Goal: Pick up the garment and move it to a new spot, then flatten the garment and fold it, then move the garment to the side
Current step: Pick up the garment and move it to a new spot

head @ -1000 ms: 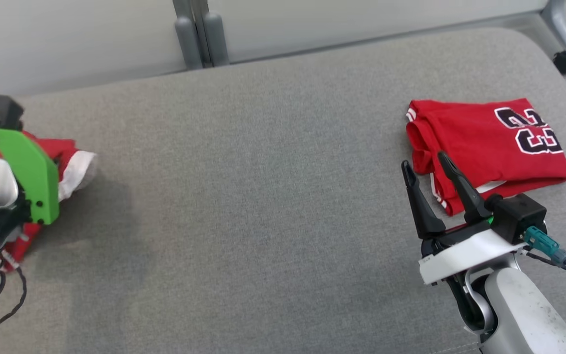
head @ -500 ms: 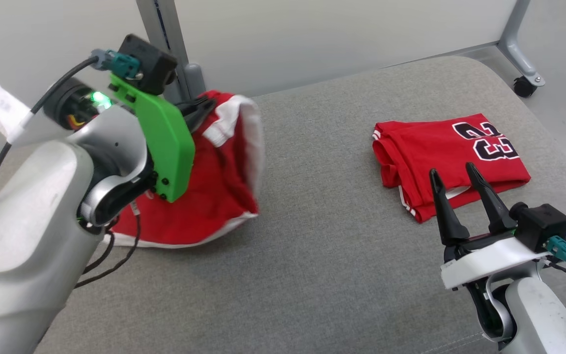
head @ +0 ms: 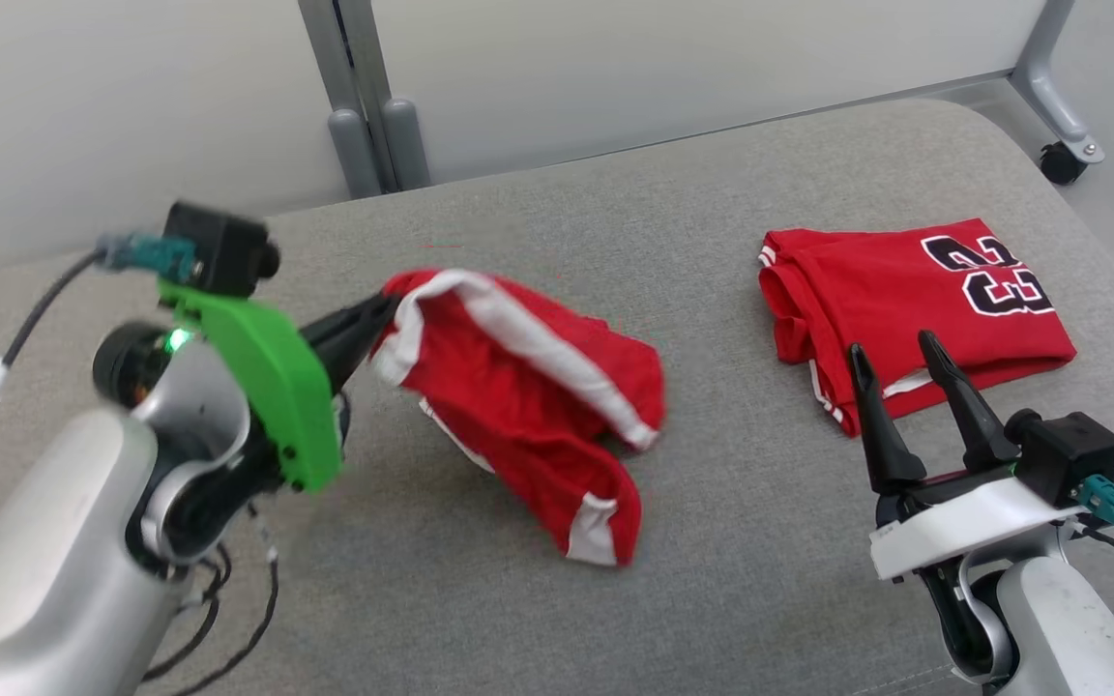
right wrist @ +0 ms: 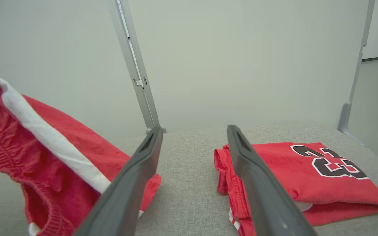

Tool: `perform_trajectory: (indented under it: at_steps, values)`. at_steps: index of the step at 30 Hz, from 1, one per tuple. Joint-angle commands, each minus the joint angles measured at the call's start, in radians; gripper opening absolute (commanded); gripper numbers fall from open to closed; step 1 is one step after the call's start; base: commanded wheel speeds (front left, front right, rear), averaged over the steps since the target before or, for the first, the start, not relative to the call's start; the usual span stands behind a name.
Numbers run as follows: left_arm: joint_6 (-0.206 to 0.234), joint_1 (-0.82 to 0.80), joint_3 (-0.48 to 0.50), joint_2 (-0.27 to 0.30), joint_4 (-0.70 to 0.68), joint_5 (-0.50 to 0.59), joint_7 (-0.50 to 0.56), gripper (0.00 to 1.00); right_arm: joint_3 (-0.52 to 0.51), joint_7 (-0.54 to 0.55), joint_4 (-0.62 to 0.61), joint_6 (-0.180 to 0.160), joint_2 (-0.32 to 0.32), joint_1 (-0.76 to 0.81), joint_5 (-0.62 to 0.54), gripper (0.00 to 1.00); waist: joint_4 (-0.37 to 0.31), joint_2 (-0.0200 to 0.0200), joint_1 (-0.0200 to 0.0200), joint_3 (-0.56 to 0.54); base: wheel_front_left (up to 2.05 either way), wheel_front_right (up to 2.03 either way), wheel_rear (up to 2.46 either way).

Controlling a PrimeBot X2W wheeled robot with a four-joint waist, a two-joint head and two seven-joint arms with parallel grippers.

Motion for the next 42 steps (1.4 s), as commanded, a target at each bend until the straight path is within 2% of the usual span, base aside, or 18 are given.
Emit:
perform_trajectory:
  at_steps: [1, 6, 7, 8, 9, 10, 16, 19, 21, 23, 26, 30, 32, 36, 42]
  values:
    - [0.004, 0.067, 0.006, 0.021, 0.022, -0.018, -0.014, 0.00, 0.004, -0.003, 0.002, -0.001, 0.000, 0.007, 0.003, 1.00, 0.010, 0.0000, 0.0000, 0.008, 0.00, 0.00, 0.00]
    - [0.005, 0.232, 0.017, 0.048, 0.138, -0.025, -0.102, 0.00, 0.011, -0.003, 0.010, -0.001, -0.009, -0.003, 0.007, 1.00, 0.027, 0.0000, 0.0000, 0.011, 0.00, 0.00, 0.00]
    - [0.004, 0.249, 0.014, 0.049, 0.162, -0.013, -0.122, 0.15, 0.011, -0.003, 0.010, -0.001, -0.010, -0.003, 0.006, 1.00, 0.030, 0.0000, 0.0000, 0.010, 0.00, 0.00, 0.00]
    - [0.000, 0.266, 0.007, 0.049, 0.194, 0.001, -0.147, 0.49, 0.014, -0.003, 0.012, -0.001, -0.012, -0.002, 0.005, 1.00, 0.033, 0.0000, 0.0000, 0.010, 0.00, 0.00, 0.00]
    - [-0.002, 0.276, 0.002, 0.047, 0.218, 0.007, -0.166, 0.97, 0.016, -0.003, 0.014, -0.001, -0.014, -0.003, 0.006, 1.00, 0.036, 0.0000, 0.0000, 0.010, 0.00, 0.00, 0.00]
    - [-0.005, 0.284, -0.004, 0.042, 0.247, 0.024, -0.195, 1.00, 0.019, -0.003, 0.016, -0.001, -0.016, -0.006, 0.007, 1.00, 0.039, 0.0000, 0.0000, 0.009, 0.00, 0.00, 0.00]
    - [-0.023, 0.305, -0.021, 0.025, 0.336, 0.113, -0.382, 1.00, 0.032, -0.003, 0.021, -0.001, -0.018, 0.010, 0.007, 1.00, 0.051, 0.0000, 0.0000, -0.007, 0.00, 0.00, 0.00]
    - [-0.002, 0.315, -0.010, 0.023, 0.335, 0.145, -0.477, 1.00, 0.033, -0.003, 0.025, -0.001, -0.018, 0.025, 0.008, 1.00, 0.058, 0.0000, 0.0000, -0.019, 0.00, 0.00, 0.00]
    - [0.024, 0.330, 0.003, 0.021, 0.311, 0.170, -0.542, 1.00, 0.030, -0.003, 0.024, -0.001, -0.017, 0.031, 0.009, 1.00, 0.063, 0.0000, 0.0000, -0.029, 0.00, 0.00, 0.00]
    - [0.070, 0.349, 0.023, 0.024, 0.283, 0.191, -0.603, 1.00, 0.028, -0.003, 0.024, -0.001, -0.016, 0.042, 0.010, 1.00, 0.069, 0.0000, 0.0000, -0.038, 0.00, 0.00, 0.00]
    - [0.169, 0.392, 0.060, 0.016, 0.229, 0.226, -0.689, 1.00, 0.022, -0.003, 0.020, -0.001, -0.016, 0.045, 0.014, 1.00, 0.079, 0.0000, 0.0000, -0.050, 0.00, 0.00, 0.00]
    - [0.269, 0.457, 0.105, -0.021, 0.145, 0.252, -0.758, 1.00, 0.013, -0.003, 0.017, -0.001, -0.005, 0.069, 0.015, 1.00, 0.098, 0.0000, 0.0000, -0.062, 0.00, 0.00, 0.00]
    - [0.302, 0.498, 0.118, -0.038, 0.104, 0.279, -0.773, 1.00, 0.005, -0.003, 0.013, -0.001, 0.002, 0.079, 0.019, 1.00, 0.106, 0.0000, 0.0000, -0.066, 0.00, 0.00, 0.00]
    - [0.326, 0.567, 0.147, -0.062, 0.059, 0.320, -0.782, 1.00, -0.010, -0.003, 0.010, -0.001, 0.012, 0.109, 0.023, 1.00, 0.119, 0.0000, 0.0000, -0.075, 0.00, 0.00, 0.00]
    - [0.320, 0.653, 0.209, -0.096, 0.005, 0.374, -0.780, 1.00, -0.051, -0.003, -0.013, -0.001, 0.016, 0.150, 0.022, 1.00, 0.123, 0.0000, 0.0000, -0.087, 0.00, 0.00, 0.00]
